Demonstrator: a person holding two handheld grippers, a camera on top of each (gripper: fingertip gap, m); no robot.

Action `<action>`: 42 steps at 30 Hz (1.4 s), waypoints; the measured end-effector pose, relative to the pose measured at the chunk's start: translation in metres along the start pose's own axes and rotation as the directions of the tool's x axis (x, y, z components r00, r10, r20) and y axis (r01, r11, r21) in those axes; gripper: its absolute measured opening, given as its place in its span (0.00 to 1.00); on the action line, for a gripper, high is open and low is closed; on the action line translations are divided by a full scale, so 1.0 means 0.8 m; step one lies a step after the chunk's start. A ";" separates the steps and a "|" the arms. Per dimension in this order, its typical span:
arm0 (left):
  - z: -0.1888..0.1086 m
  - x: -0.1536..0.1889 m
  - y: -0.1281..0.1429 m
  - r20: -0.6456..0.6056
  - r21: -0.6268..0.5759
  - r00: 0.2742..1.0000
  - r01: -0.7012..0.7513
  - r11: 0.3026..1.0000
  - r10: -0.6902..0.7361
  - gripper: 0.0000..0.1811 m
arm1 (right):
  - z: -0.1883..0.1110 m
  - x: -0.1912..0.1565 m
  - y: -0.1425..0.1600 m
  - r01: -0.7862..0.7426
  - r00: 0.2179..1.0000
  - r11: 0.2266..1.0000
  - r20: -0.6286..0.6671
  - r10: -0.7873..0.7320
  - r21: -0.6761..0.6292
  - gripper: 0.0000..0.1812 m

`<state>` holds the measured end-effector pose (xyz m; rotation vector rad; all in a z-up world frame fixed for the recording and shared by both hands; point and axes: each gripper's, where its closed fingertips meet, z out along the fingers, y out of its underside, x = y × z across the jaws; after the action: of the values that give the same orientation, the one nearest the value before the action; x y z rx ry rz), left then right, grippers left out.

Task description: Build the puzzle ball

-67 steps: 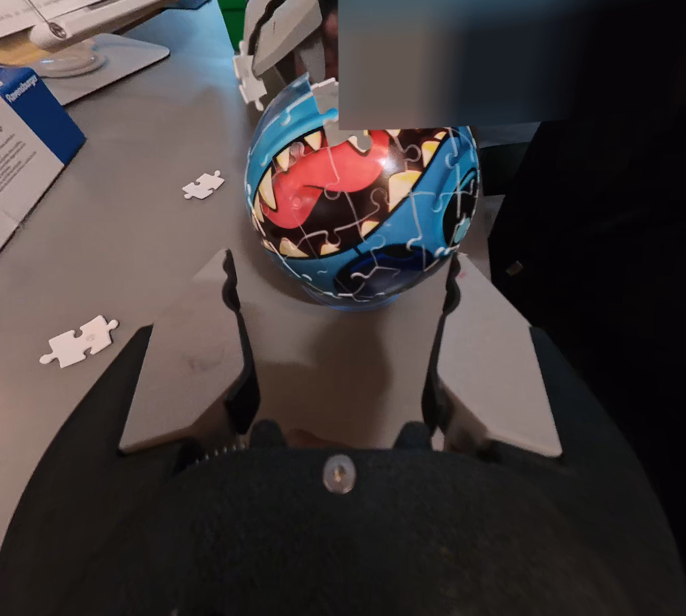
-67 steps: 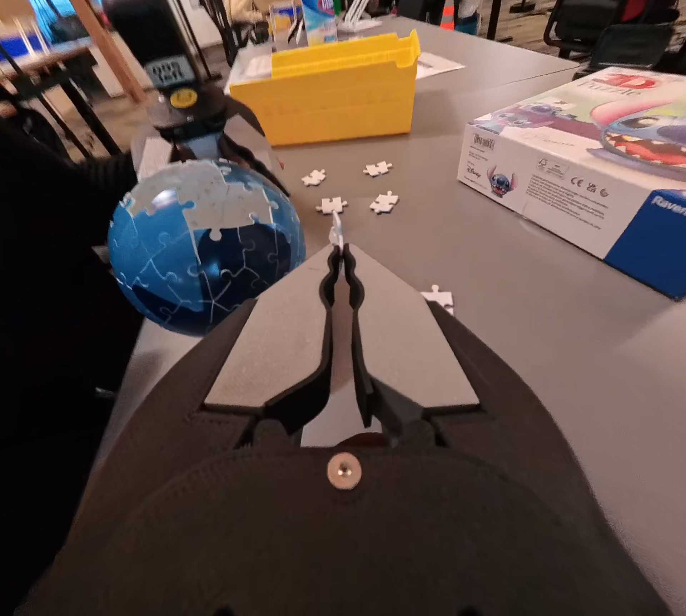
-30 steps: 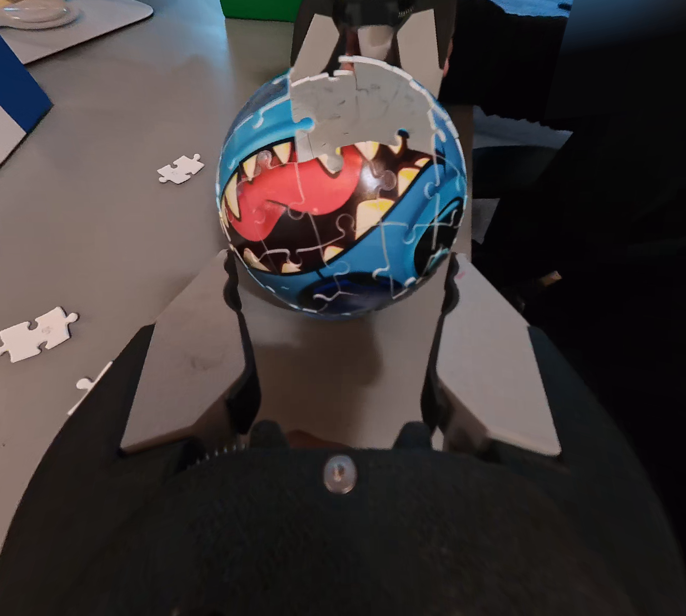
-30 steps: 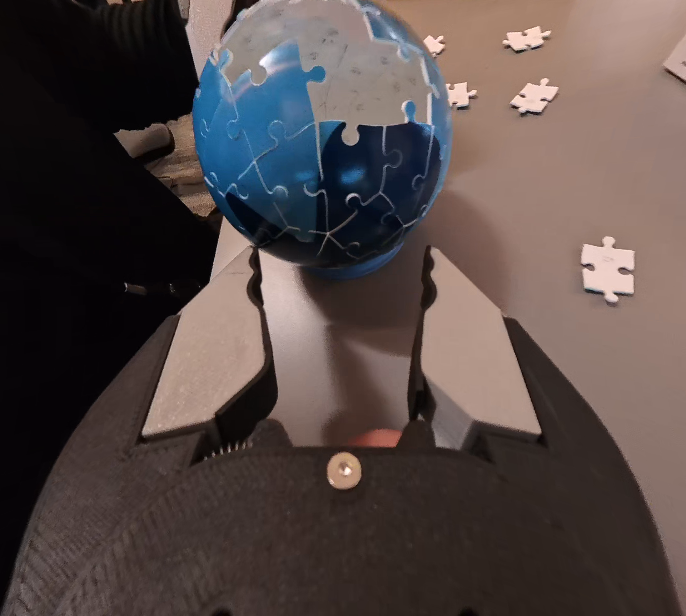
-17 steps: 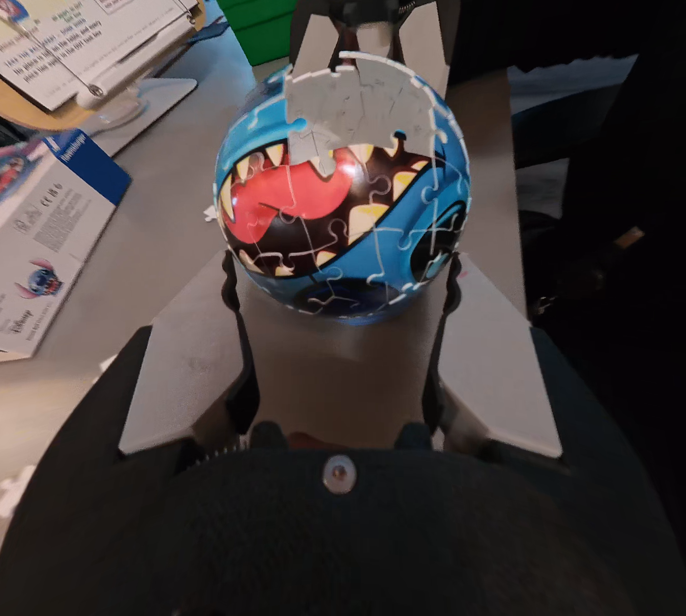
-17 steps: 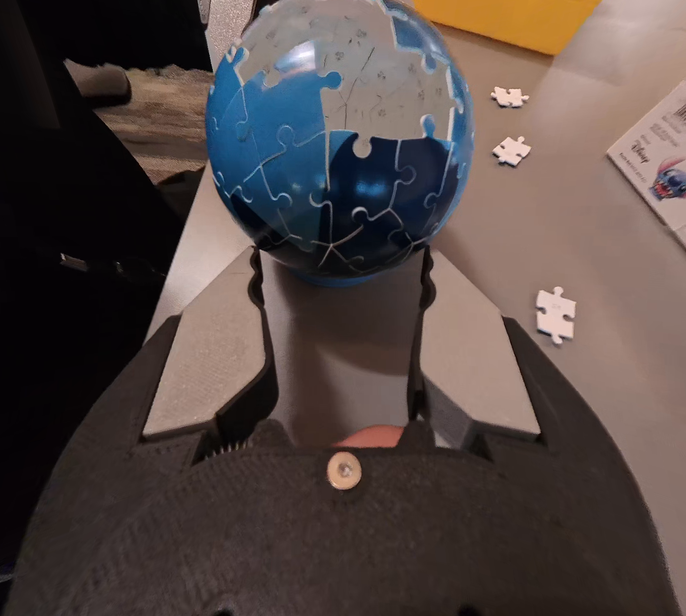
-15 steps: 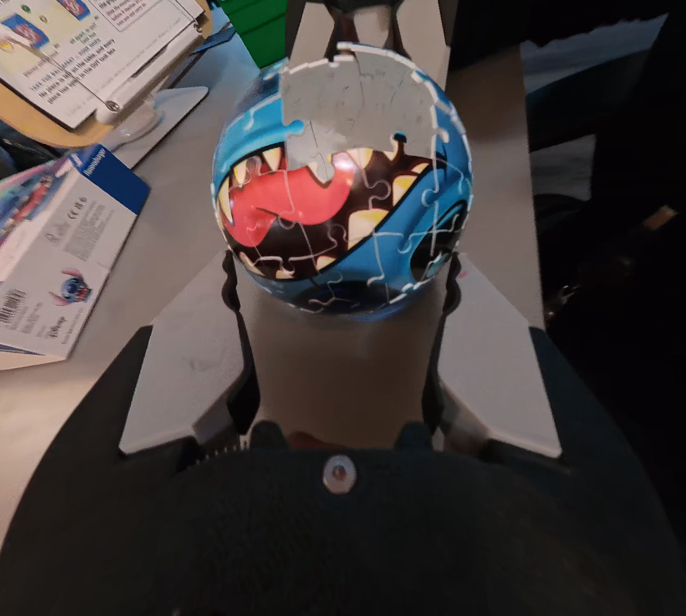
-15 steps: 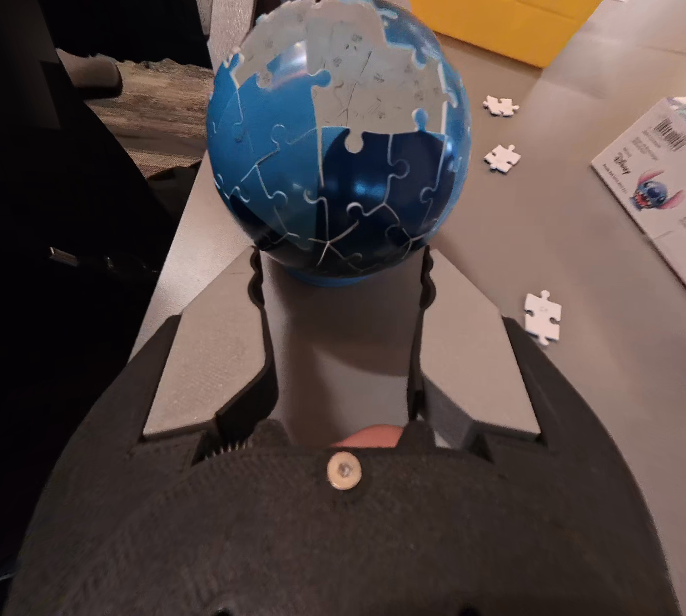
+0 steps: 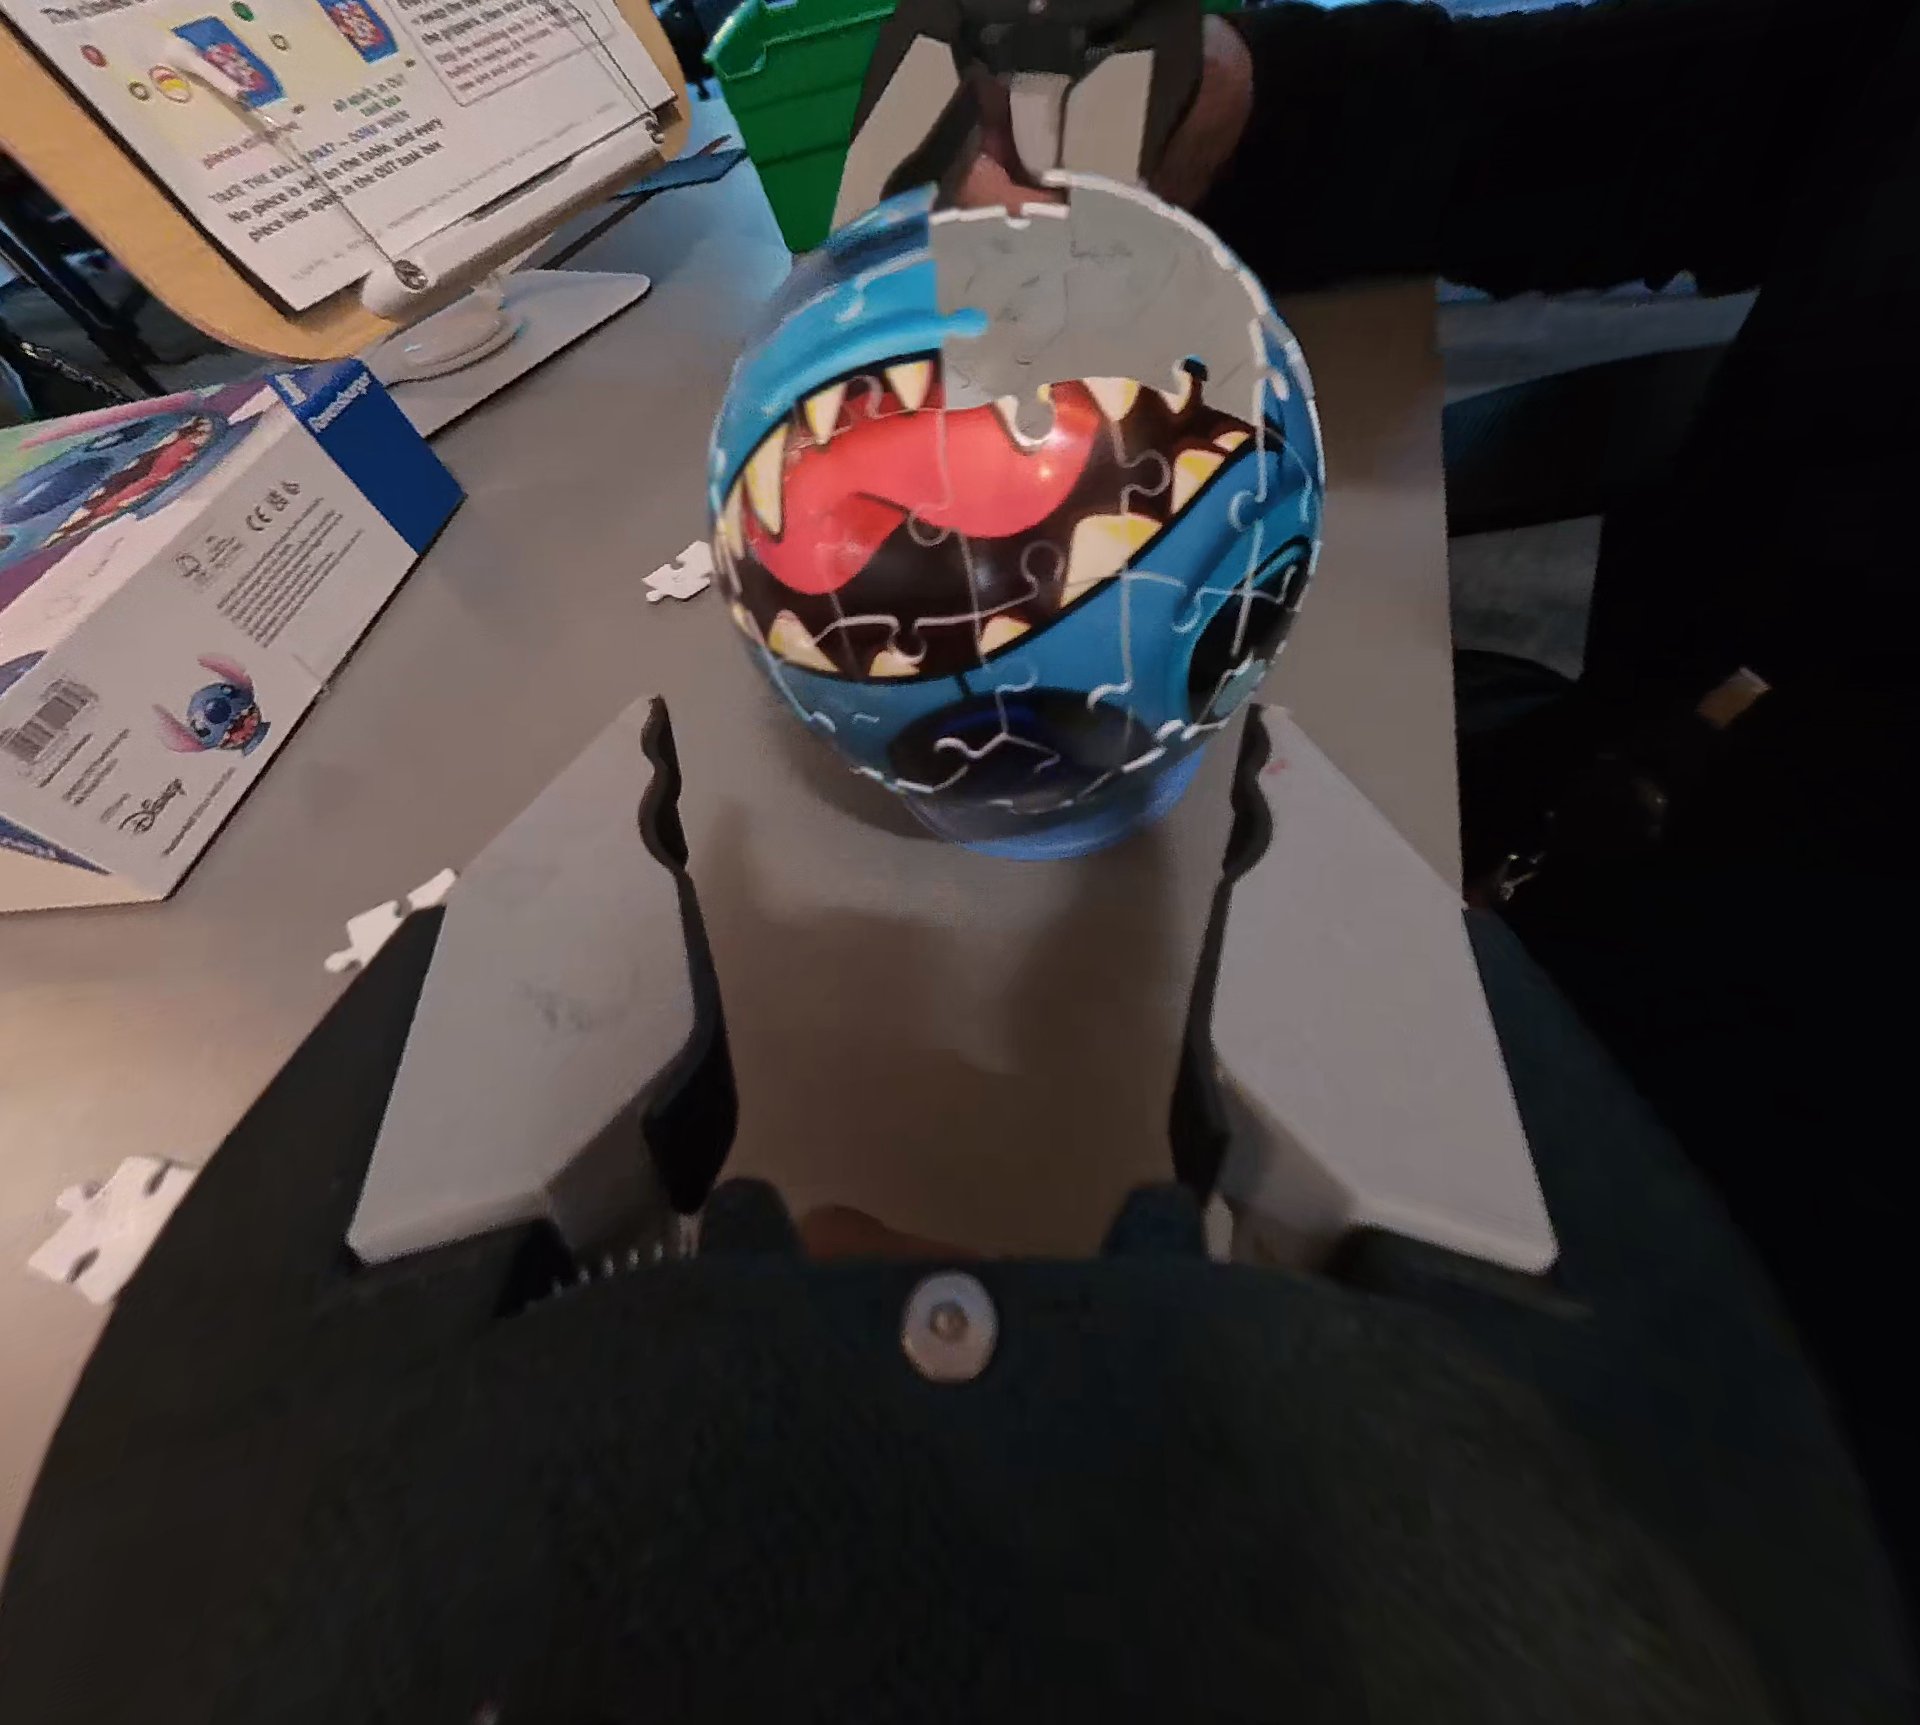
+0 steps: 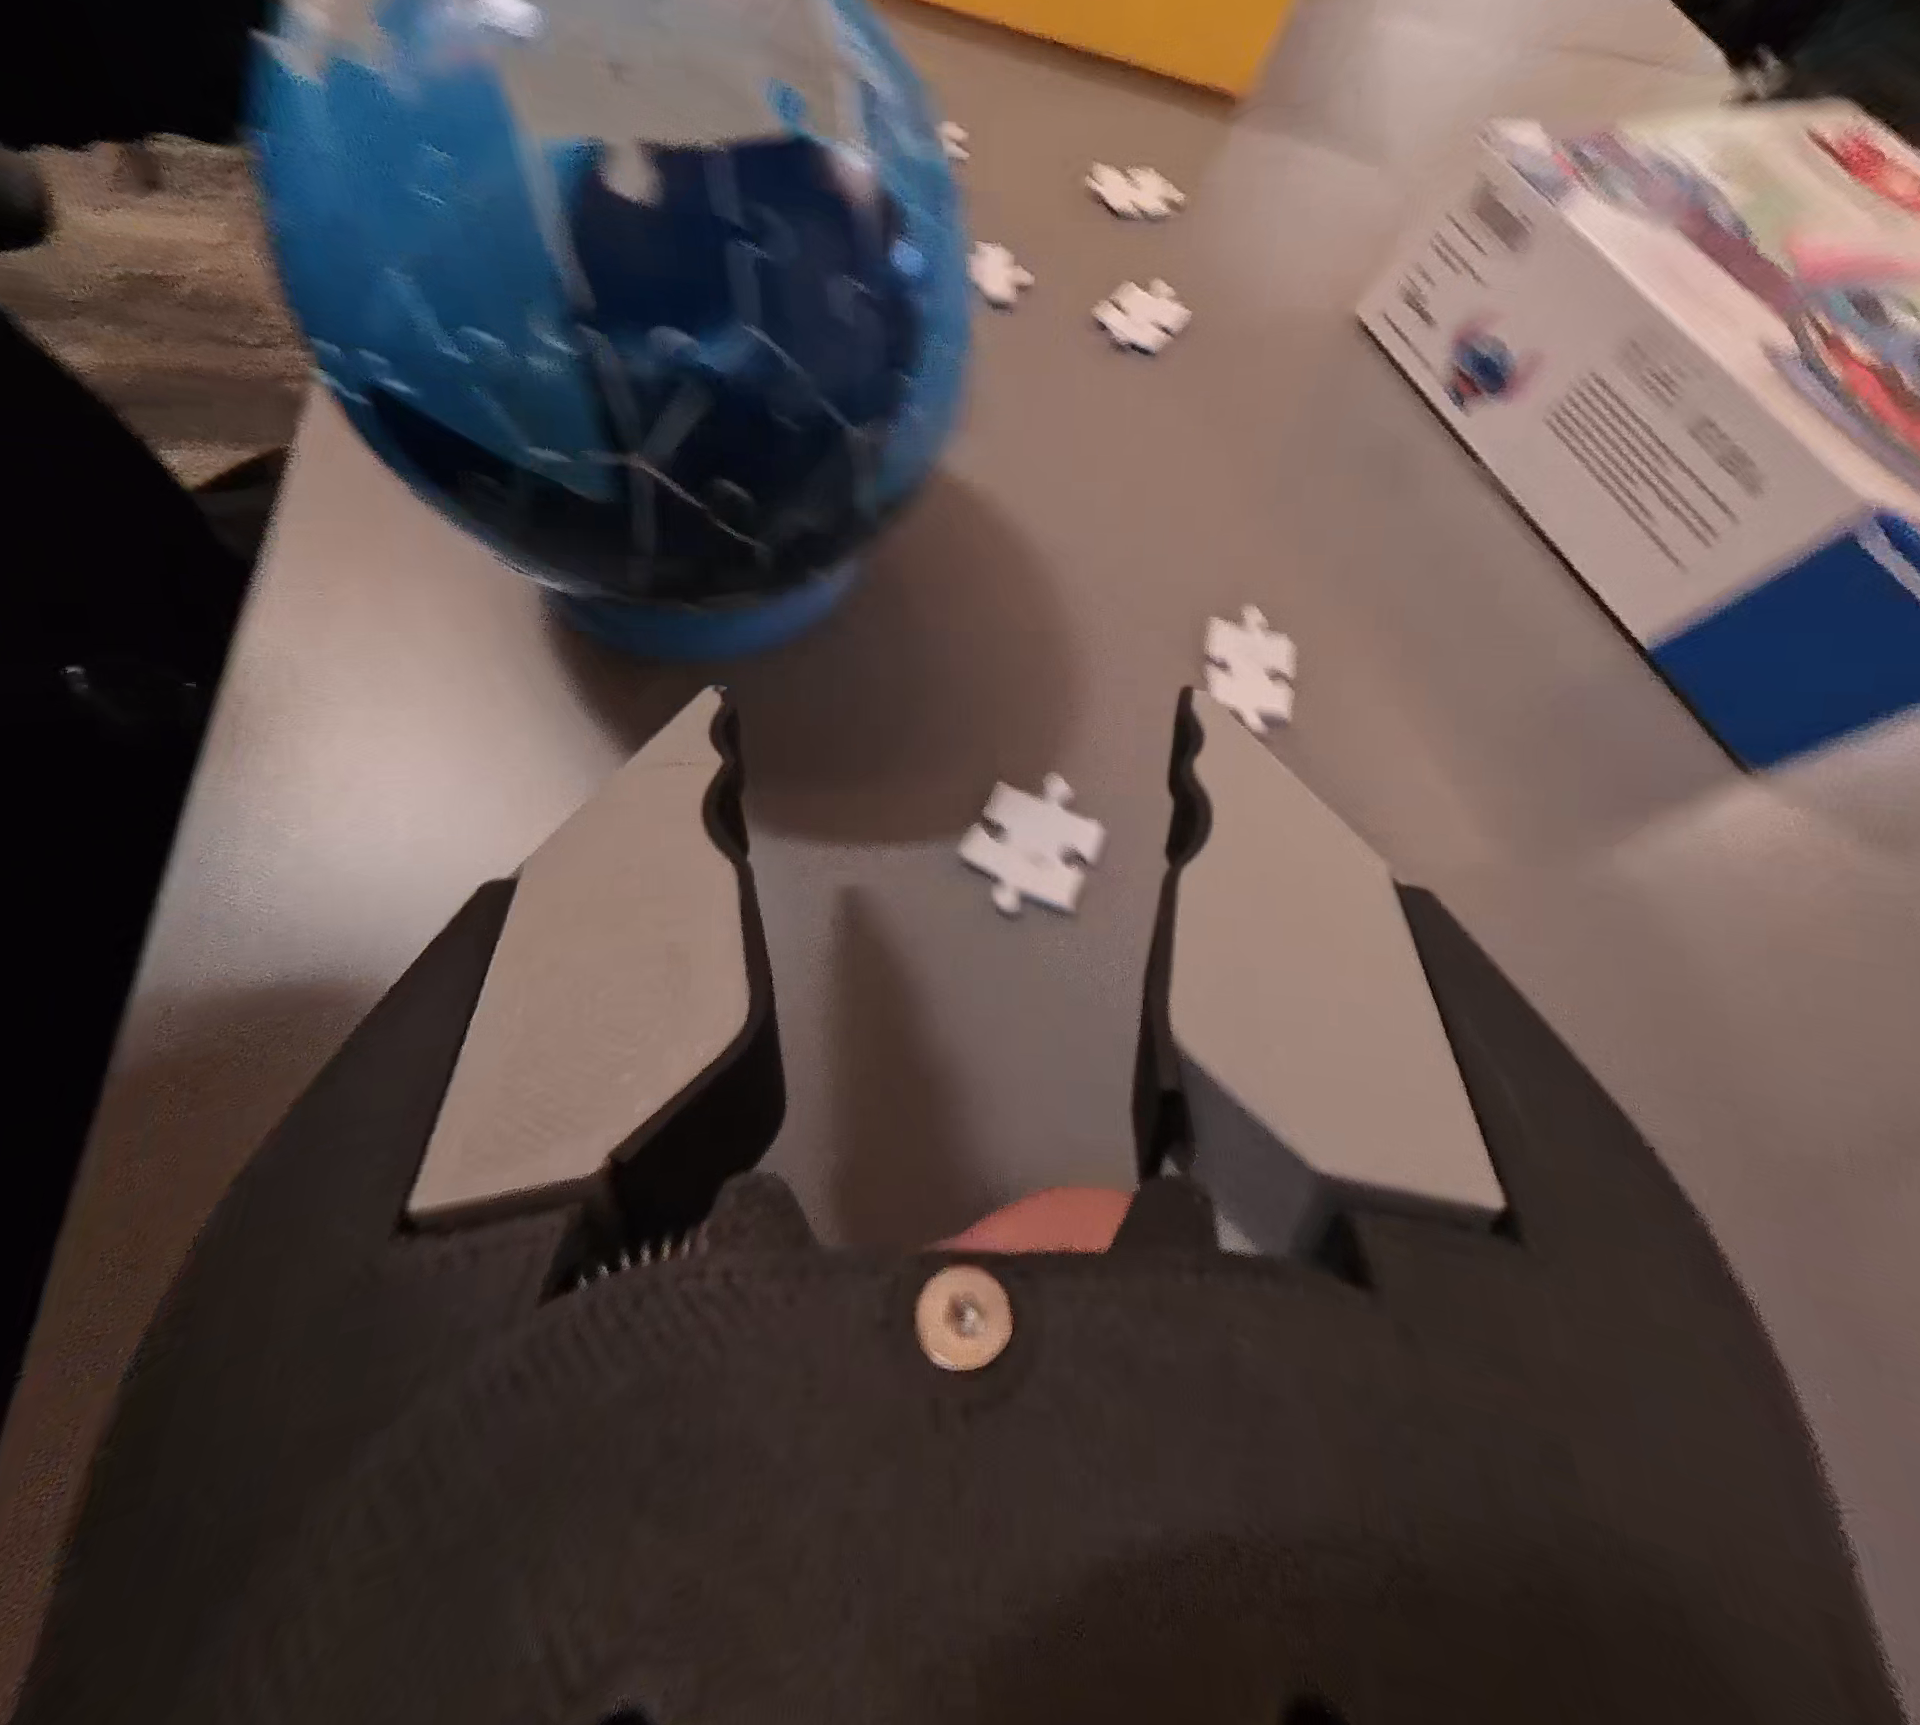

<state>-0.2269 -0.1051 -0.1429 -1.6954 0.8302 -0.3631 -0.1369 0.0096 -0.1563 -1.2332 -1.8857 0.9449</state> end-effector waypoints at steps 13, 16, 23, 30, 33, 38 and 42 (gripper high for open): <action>-0.022 -0.025 -0.008 0.024 0.107 0.990 0.137 0.985 -0.140 0.52 | 0.030 0.021 0.066 -0.201 0.979 0.947 -0.074 0.189 -0.251 0.25; -0.023 -0.028 -0.008 0.039 0.110 0.988 0.142 0.984 -0.147 0.51 | 0.034 0.022 0.063 -0.208 0.978 0.946 -0.083 0.193 -0.248 0.16; -0.025 -0.056 -0.023 0.127 0.051 0.971 0.198 0.979 -0.203 0.37 | 0.025 0.026 0.048 -0.166 0.984 0.967 -0.102 0.149 -0.193 0.15; 0.003 -0.092 -0.124 0.024 -0.041 0.944 0.329 0.943 -0.329 0.26 | 0.008 0.039 -0.021 0.047 0.978 0.996 -0.199 -0.061 -0.072 0.15; 0.055 -0.105 -0.126 -0.002 -0.188 0.946 0.318 0.929 -0.325 0.26 | 0.010 0.037 -0.044 0.081 0.977 0.996 -0.193 -0.087 -0.040 0.15; 0.137 -0.094 -0.099 -0.186 -0.462 0.852 0.364 0.809 -0.490 0.27 | 0.010 0.051 -0.059 0.112 0.964 0.993 -0.237 -0.117 -0.034 0.15; 0.170 -0.094 -0.085 -0.234 -0.556 0.765 0.401 0.728 -0.600 0.27 | -0.001 0.065 -0.064 0.133 0.946 0.991 -0.294 -0.134 -0.024 0.15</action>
<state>-0.1711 0.0511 -0.1058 -2.3746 0.7595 -0.9887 -0.1754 0.0434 -0.1044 -1.1609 -1.7087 0.6448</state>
